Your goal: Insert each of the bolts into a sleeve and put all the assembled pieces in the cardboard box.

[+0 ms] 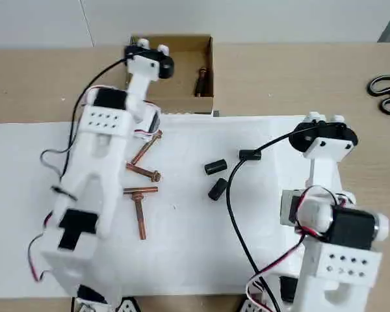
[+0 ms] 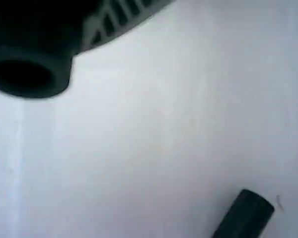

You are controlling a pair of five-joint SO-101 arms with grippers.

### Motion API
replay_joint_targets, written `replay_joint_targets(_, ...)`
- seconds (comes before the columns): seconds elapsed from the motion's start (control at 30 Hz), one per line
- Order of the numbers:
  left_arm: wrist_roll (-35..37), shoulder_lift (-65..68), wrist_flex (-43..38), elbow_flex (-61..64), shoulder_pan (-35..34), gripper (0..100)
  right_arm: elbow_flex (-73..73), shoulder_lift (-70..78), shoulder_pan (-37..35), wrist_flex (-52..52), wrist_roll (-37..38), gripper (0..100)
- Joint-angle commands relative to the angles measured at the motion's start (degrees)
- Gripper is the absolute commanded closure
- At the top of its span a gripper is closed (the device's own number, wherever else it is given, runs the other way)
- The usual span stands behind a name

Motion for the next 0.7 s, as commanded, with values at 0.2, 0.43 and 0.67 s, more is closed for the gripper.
replay_joint_targets(0.2,-0.5,14.4,11.2,-18.9,0.2,89,-0.2,-1.2,0.7,-1.3,-0.4,99.5)
replay_joint_targets(0.43,-1.0,21.6,13.9,-26.9,0.2,89,-0.2,-1.3,0.7,-1.3,-0.4,99.5)
replay_joint_targets(0.67,-1.1,27.4,13.9,-31.3,-0.2,89,-0.2,-1.3,0.7,-1.3,-0.4,99.5)
